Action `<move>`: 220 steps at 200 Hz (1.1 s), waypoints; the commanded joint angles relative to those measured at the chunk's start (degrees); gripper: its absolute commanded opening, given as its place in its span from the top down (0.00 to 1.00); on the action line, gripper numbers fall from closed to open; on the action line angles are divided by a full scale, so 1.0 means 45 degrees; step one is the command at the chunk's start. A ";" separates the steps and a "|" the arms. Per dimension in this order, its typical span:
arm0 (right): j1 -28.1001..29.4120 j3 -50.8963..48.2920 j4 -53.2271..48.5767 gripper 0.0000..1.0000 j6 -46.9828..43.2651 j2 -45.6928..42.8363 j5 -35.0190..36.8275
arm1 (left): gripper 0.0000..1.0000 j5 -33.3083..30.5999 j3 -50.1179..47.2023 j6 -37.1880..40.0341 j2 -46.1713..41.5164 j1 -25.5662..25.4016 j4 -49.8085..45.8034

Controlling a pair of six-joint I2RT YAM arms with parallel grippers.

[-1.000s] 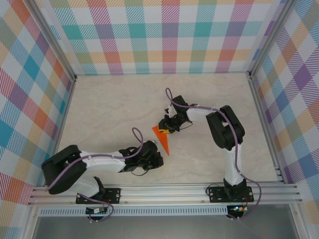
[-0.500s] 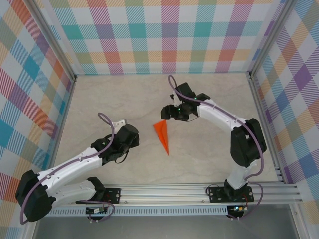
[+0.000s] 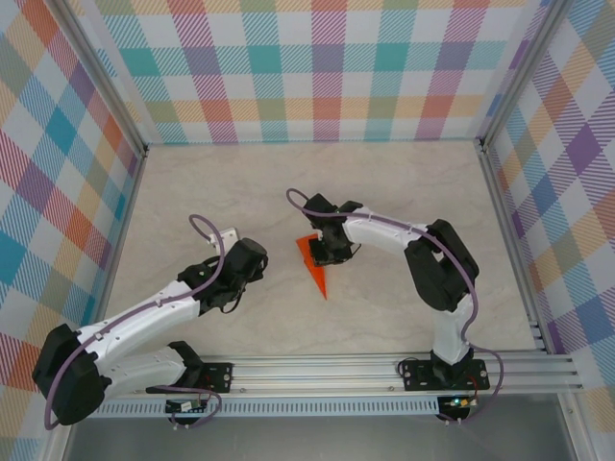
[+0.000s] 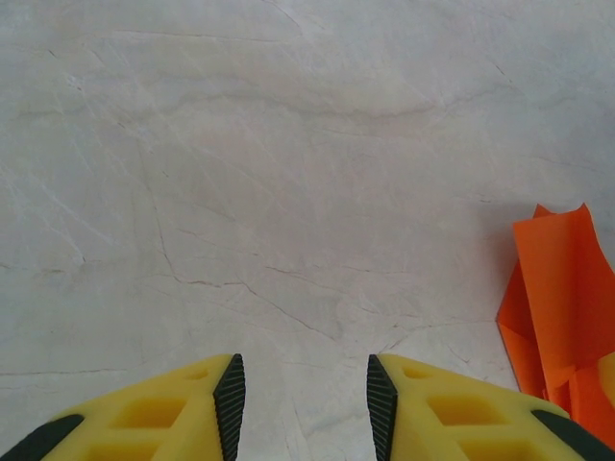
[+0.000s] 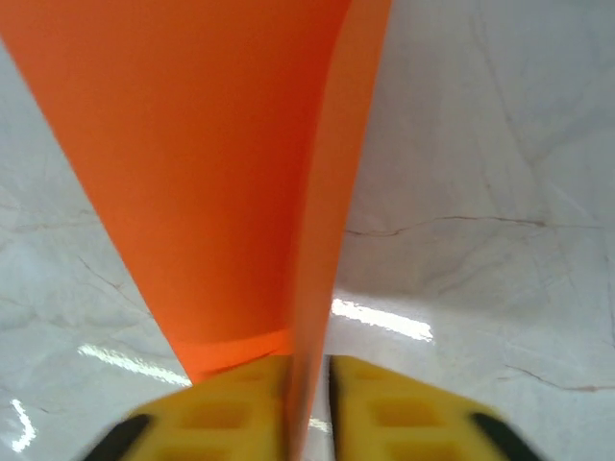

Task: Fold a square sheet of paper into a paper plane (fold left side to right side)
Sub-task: Move the paper plane to the center of the table.

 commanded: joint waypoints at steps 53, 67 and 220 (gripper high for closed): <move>-0.2107 -0.3125 0.3374 0.99 -0.0308 -0.3828 -0.4344 | 0.58 0.0428 0.1713 0.0590 0.0979 0.0099 0.0282; -0.2992 -0.4113 0.4205 0.94 -0.0275 -0.3851 -0.5365 | 0.58 0.0719 0.1702 0.0399 0.1136 0.0088 0.0588; -0.1195 -0.4178 -0.0947 0.44 0.0276 -0.7430 0.1871 | 0.44 0.1750 0.2236 -0.0459 0.0315 0.0201 0.1971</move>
